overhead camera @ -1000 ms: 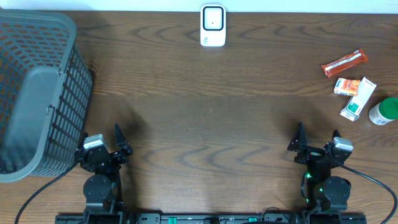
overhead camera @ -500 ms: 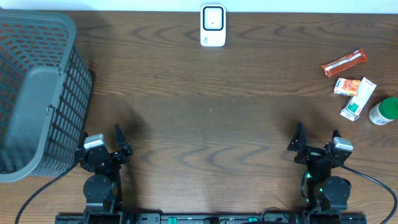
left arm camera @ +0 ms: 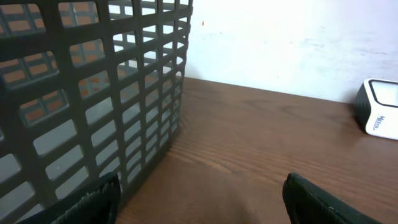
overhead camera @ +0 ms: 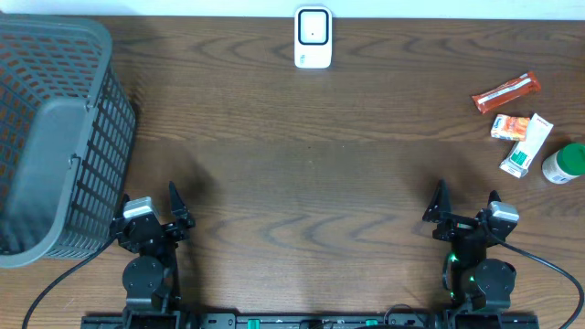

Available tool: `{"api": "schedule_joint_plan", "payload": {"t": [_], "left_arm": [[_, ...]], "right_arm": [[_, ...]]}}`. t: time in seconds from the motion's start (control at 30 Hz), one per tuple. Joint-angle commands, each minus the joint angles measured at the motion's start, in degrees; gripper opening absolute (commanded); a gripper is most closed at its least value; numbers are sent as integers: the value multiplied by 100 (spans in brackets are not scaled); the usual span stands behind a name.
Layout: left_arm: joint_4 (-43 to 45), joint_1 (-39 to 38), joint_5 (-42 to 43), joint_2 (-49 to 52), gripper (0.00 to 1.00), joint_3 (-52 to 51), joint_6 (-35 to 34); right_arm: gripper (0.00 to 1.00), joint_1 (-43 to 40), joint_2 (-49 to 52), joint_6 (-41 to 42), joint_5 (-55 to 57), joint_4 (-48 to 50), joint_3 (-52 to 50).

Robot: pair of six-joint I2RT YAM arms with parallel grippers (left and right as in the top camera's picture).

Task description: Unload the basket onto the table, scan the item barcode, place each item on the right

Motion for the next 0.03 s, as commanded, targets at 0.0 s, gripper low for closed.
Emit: {"api": "schedule_joint_plan", "payload": {"t": [0.0], "left_arm": [[-55, -35, 52, -37, 84, -190, 37]], "right_arm": [[99, -28, -39, 61, -9, -24, -7]]}}
